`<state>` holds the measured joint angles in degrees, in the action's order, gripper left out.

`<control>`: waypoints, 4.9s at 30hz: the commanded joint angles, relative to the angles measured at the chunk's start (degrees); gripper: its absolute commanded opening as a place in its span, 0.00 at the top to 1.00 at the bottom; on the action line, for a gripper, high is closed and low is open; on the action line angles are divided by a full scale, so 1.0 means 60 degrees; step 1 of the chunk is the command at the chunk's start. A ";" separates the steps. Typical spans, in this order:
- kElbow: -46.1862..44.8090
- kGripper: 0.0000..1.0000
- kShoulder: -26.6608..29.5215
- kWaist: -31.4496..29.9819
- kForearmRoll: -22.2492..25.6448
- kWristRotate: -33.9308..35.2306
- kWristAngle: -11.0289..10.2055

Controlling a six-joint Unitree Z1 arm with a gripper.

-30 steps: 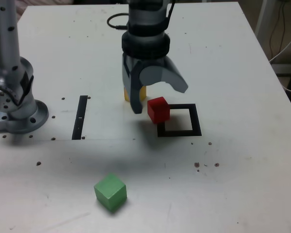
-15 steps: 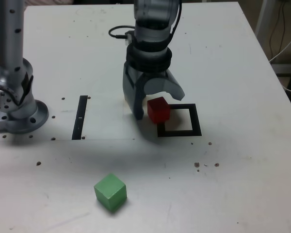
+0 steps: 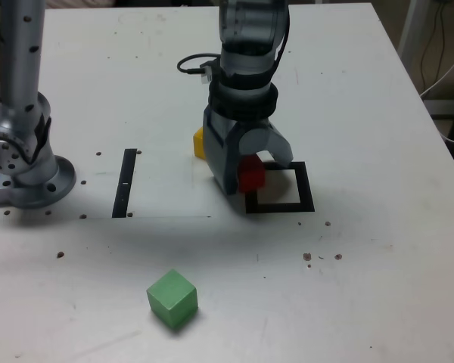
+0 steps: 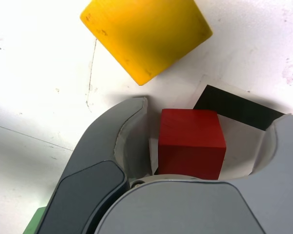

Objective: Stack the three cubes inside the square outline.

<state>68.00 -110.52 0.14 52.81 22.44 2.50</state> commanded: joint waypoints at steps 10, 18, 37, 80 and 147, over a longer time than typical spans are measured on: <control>-0.0014 0.51 -0.0145 0.0064 0.0115 0.0083 -0.0073; 0.0057 0.62 -0.0075 0.0064 0.0142 0.0057 -0.0248; 0.0764 0.82 0.0531 -0.0196 0.0421 -0.1022 -0.0585; 0.1898 0.75 -0.1053 -0.0771 0.0812 -0.1636 -0.1045; -0.0073 0.01 0.0754 0.1104 0.2103 -0.8765 -0.2280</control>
<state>67.37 -105.91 6.82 65.75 -30.12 -11.03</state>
